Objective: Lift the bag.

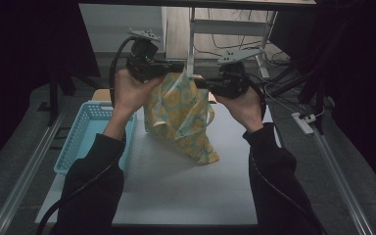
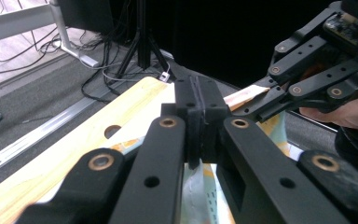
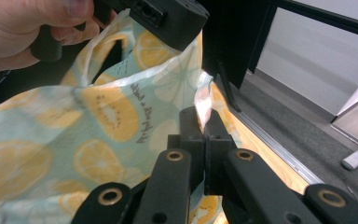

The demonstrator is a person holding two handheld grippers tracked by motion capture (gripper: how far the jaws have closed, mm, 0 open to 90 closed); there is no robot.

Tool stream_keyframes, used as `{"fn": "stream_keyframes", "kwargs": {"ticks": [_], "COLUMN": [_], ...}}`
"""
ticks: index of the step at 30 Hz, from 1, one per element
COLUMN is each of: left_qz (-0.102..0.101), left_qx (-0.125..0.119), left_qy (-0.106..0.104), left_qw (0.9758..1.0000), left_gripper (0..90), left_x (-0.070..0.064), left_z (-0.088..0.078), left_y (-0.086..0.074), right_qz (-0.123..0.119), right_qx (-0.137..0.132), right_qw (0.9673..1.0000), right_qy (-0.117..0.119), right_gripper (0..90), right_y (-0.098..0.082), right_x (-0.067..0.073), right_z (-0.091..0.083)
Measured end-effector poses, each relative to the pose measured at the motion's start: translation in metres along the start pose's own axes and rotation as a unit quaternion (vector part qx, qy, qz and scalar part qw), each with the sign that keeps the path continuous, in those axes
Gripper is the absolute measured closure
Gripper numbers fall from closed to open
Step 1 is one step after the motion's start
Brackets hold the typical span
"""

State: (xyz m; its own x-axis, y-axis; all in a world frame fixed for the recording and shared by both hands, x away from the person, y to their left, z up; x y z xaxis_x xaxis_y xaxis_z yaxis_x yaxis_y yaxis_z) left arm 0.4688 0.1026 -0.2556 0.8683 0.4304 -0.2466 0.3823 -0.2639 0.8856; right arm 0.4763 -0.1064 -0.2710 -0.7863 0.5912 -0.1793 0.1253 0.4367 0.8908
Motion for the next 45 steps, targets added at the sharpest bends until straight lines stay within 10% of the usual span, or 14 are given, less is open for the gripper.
{"fn": "stream_keyframes", "kwargs": {"ticks": [13,28,45], "left_qz": [-0.002,-0.005,-0.022], "left_qx": [0.009,0.005,0.017], "left_qy": [0.009,0.006,-0.011], "left_qw": [0.9999,1.0000,0.9995], "left_gripper": [86.2,40.8,8.5], "left_x": [0.019,0.028,0.019], "left_z": [0.017,0.010,-0.019], "left_y": [-0.017,-0.040,-0.064], "right_qz": [0.015,0.052,0.059], "right_qx": [0.016,0.019,0.024], "right_qw": [0.9996,0.9984,0.9979], "right_qy": [-0.015,-0.010,0.004], "right_gripper": [85.6,50.3,35.5], "right_y": [-0.019,-0.045,-0.055], "right_x": [-0.009,-0.012,-0.010], "right_z": [0.016,0.025,0.009]}}
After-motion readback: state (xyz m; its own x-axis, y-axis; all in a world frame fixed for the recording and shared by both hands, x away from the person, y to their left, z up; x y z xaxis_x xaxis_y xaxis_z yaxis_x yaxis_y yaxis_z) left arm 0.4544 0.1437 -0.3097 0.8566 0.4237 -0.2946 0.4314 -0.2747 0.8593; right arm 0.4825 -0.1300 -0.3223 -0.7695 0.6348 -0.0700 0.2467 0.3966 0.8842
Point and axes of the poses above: each handheld gripper's, and its own axes: z roughly forward along the jaws, y roughly out of its top, x roughly to its left, the point moved 3 cm from there along z, roughly forward along the jaws, and after that the axes turned 14 degrees about -y, right-handed, at the moved point
